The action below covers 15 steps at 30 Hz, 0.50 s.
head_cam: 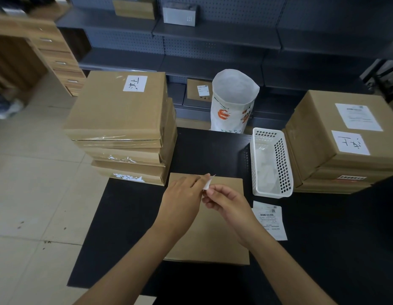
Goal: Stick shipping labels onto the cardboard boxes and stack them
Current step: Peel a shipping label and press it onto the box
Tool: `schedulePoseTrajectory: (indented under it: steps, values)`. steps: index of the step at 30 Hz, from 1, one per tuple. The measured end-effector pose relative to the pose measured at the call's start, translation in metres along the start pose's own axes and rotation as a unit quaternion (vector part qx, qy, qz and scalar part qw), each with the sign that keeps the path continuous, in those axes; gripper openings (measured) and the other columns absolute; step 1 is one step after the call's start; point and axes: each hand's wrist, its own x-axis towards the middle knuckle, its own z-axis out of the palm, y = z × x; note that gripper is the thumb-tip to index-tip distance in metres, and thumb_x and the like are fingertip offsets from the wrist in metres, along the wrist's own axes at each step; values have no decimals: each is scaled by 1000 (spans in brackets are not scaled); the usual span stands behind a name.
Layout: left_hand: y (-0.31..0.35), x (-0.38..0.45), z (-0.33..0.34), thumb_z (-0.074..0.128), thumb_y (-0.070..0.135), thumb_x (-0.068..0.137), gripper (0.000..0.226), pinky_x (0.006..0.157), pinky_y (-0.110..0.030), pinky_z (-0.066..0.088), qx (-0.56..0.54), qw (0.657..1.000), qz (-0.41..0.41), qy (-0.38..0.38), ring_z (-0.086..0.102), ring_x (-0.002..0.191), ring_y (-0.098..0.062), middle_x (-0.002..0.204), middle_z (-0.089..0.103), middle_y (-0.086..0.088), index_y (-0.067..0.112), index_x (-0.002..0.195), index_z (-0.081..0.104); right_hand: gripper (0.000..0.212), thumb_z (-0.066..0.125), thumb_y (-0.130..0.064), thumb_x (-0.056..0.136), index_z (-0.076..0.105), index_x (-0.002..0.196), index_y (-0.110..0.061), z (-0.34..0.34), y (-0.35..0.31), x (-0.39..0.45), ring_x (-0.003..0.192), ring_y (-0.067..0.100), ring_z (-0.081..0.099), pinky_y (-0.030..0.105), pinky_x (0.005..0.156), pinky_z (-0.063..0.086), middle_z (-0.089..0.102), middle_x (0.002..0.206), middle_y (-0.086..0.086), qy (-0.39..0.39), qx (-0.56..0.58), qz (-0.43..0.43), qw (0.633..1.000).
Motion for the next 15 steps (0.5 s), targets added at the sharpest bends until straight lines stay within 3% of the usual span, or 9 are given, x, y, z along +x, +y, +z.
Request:
schedulePoseTrajectory:
  steps: [8, 12, 15]
  values:
    - [4, 1, 6, 81, 3, 70, 43, 69, -28, 54, -6, 1000, 15, -4, 70, 81, -17, 95, 72, -2, 11, 111, 69, 14, 58, -17, 94, 71, 93, -13, -5, 0, 1, 81, 16, 61, 29, 82, 50, 69, 80, 1, 8, -13, 2, 1000]
    - [7, 1, 5, 52, 14, 97, 37, 94, -26, 43, -75, 995, -40, -43, 59, 110, -14, 123, 63, 0, 17, 134, 54, 14, 58, -14, 94, 71, 93, -13, -7, -1, 2, 77, 11, 60, 26, 76, 49, 68, 78, -3, 9, -25, 2, 1000]
    - [7, -1, 4, 45, 19, 99, 41, 100, -18, 35, -145, 986, -70, -49, 52, 119, -8, 132, 58, 4, 20, 141, 46, 14, 57, -14, 94, 72, 94, -12, -9, -1, 2, 73, 8, 59, 23, 73, 49, 67, 74, -5, 12, -37, -3, 999]
